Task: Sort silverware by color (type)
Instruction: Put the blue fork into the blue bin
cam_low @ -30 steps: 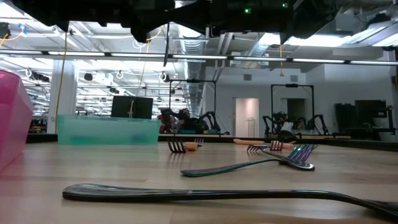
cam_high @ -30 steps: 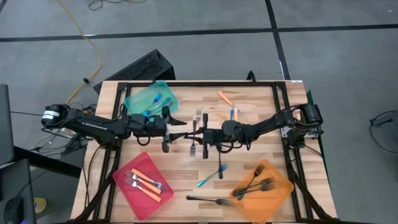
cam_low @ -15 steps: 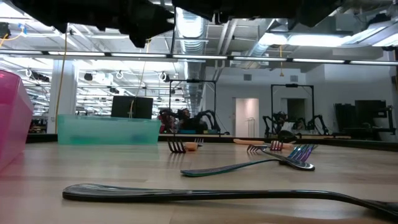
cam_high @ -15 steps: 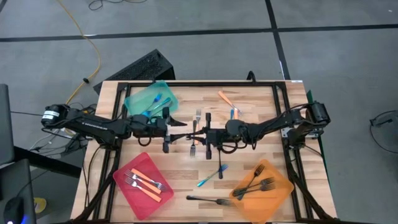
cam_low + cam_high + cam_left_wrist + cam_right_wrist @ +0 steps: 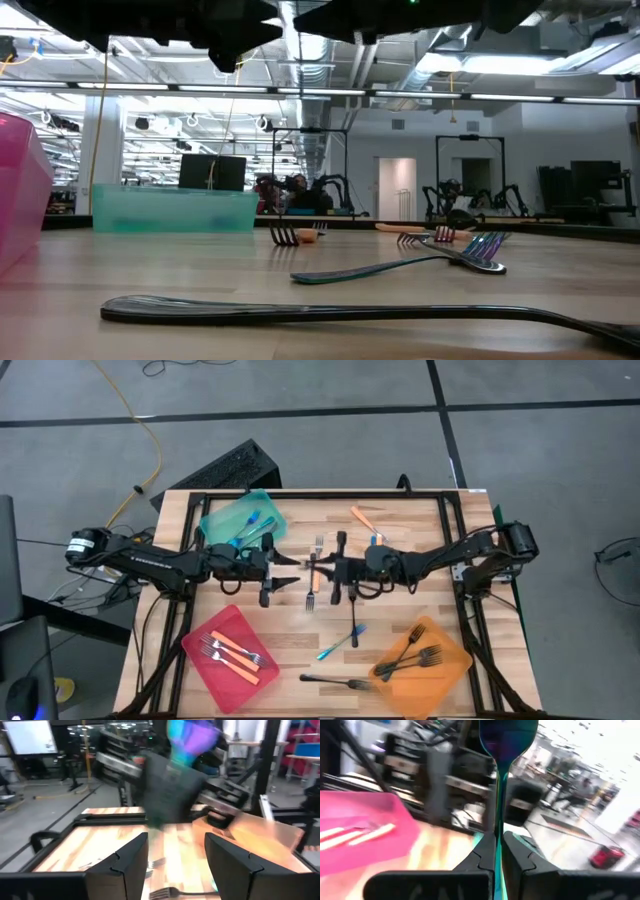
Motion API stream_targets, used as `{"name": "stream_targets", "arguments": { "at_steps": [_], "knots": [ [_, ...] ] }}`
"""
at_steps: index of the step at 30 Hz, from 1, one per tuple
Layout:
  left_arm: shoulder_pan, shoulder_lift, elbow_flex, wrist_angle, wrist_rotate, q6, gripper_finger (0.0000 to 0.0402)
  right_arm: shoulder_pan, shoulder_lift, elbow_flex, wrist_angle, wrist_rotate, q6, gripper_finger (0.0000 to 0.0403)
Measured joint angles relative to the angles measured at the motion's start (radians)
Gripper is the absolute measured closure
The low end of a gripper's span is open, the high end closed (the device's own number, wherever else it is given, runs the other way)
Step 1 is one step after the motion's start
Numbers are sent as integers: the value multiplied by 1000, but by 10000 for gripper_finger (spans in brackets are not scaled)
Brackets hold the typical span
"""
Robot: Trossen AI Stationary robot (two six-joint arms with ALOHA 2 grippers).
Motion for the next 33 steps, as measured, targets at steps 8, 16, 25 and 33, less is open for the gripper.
{"name": "stream_targets", "arguments": {
  "at_steps": [8, 16, 25, 33],
  "knots": [
    [1, -7, 0, 42, 1, 15, 220, -7, 11, 1, 15, -28, 25, 369],
    [1, -7, 0, 96, -6, 22, 220, -6, 49, 0, 69, -41, 39, 369],
    [1, 25, 0, 163, 4, 22, 220, -6, 54, 0, 93, -84, 55, 369],
    [1, 52, 0, 184, 12, 16, 220, -6, 68, 0, 111, -83, 55, 369]
  ]
}}
